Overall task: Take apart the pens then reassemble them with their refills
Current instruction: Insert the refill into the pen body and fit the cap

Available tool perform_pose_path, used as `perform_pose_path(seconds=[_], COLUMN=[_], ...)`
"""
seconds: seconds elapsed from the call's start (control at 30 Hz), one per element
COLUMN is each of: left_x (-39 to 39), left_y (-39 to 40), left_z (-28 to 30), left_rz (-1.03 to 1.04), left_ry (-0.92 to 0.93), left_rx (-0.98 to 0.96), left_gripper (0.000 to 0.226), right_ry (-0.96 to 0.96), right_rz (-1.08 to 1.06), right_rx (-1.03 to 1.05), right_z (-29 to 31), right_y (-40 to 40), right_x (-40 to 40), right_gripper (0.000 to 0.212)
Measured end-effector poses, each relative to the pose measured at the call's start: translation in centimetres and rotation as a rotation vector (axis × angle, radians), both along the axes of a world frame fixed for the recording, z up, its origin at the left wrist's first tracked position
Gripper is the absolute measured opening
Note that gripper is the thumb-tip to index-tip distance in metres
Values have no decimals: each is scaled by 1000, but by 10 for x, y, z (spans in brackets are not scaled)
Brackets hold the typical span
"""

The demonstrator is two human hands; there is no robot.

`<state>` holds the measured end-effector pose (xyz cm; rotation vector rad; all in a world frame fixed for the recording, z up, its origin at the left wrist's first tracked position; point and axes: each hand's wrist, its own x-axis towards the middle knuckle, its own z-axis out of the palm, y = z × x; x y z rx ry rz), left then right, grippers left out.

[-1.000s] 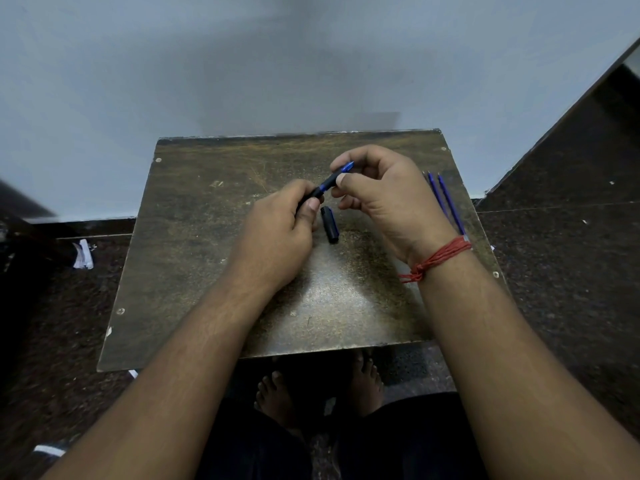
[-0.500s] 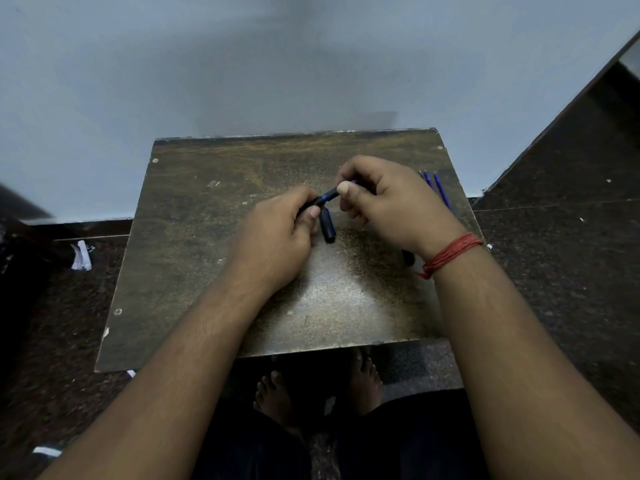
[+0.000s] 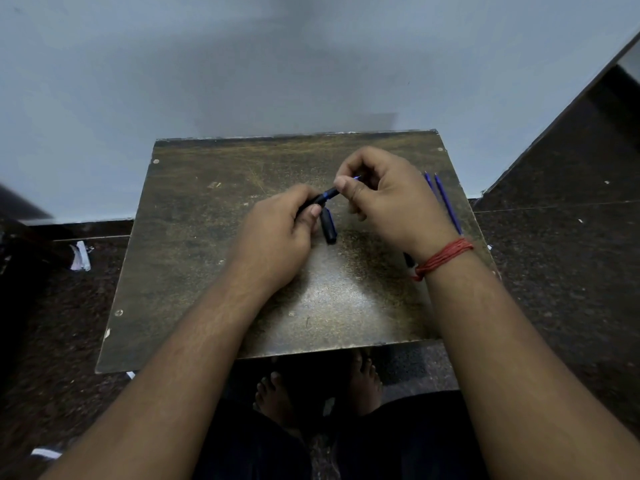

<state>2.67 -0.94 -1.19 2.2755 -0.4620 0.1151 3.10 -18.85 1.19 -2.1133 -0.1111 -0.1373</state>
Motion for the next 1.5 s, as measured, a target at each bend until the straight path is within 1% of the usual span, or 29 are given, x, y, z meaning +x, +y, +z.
perform_pose_path(seconds=[0.1, 0.13, 0.17, 0.2, 0.27, 0.3, 0.37, 0.43, 0.47, 0.53, 0.57, 0.6, 0.63, 0.67, 0.73, 0.8, 0.87, 0.93, 0.97, 1.03, 1.17, 1.27, 1.37, 1.4, 1.5], left_x=[-1, 0, 0, 0, 0, 0, 0, 0, -1, -1, -1, -1, -1, -1, -1, -1, -2, -2, -2, -1, -1, -2, -3, -4, -3], left_y=[-1, -1, -1, -1, -1, -1, -1, -1, -1, -2, -2, -1, -1, -1, 0, -1, -1, -2, -2, -2, -1, -2, -4, -4, -4], left_z=[-1, -1, 0, 0, 1, 1, 0, -1, -1, -1, -1, 0, 1, 1, 2, 2, 1, 1, 1, 2, 1, 1, 1, 1, 2], left_rz=[-7, -5, -2, 1, 5, 5, 0, -8, -12, -16, -14, -10, -6, -2, 1, -1, -10, -12, -10, -2, 6, -5, -11, -9, -4], left_ry=[0, -1, 1, 3, 3, 0, -2, -1, -2, 1, 1, -1, -5, -7, -1, 4, -2, -5, -4, -4, -6, -6, 4, 9, 16], left_rx=[17, 17, 13, 6, -3, -5, -3, 3, 8, 12, 8, 1, -6, -14, -24, -20, -14, -11, -13, -19, -34, -44, -59, -67, -98], left_gripper=[13, 13, 14, 14, 13, 13, 13, 14, 14, 13, 13, 13, 13, 13, 12, 12, 13, 13, 12, 11, 11, 11, 12, 12, 11], right_ry=[8, 14, 31, 51, 72, 66, 66, 97, 107, 103, 96, 90, 88, 84, 75, 82, 104, 116, 116, 99, 60, 117, 153, 152, 137], right_rz=[-99, -117, -122, -106, 1, 60, 113, 74, 35, -39, -64, -76, -64, -24, 70, 96, 44, -19, -34, -25, 81, 37, -37, -33, 56], right_rx=[-103, -102, -59, 34, 221, 252, 212, 148, 116, 48, 41, 62, 103, 151, 226, 241, 216, 182, 185, 236, 358, 411, 436, 461, 568], right_z=[0, 0, 1, 2, 3, 2, -1, -1, -2, -4, -5, -5, -4, -4, -4, -4, -4, -7, -8, -11, -10, -9, -12, -13, -12], right_y=[2, 2, 2, 2, -2, -4, -6, -6, -4, -2, -2, -2, -3, -4, -6, -5, -2, -2, -2, -5, -9, -4, -1, -1, -3], right_x=[-1, -1, -1, -2, -1, 0, 0, 0, 0, 0, 1, 1, 1, 1, 1, 1, 0, 1, 1, 3, 3, 1, 2, 2, 2], right_gripper=[31, 35, 34, 28, 10, 9, 12, 5, 9, 24, 28, 28, 23, 17, 14, 11, 6, 20, 24, 20, 13, 8, 22, 21, 8])
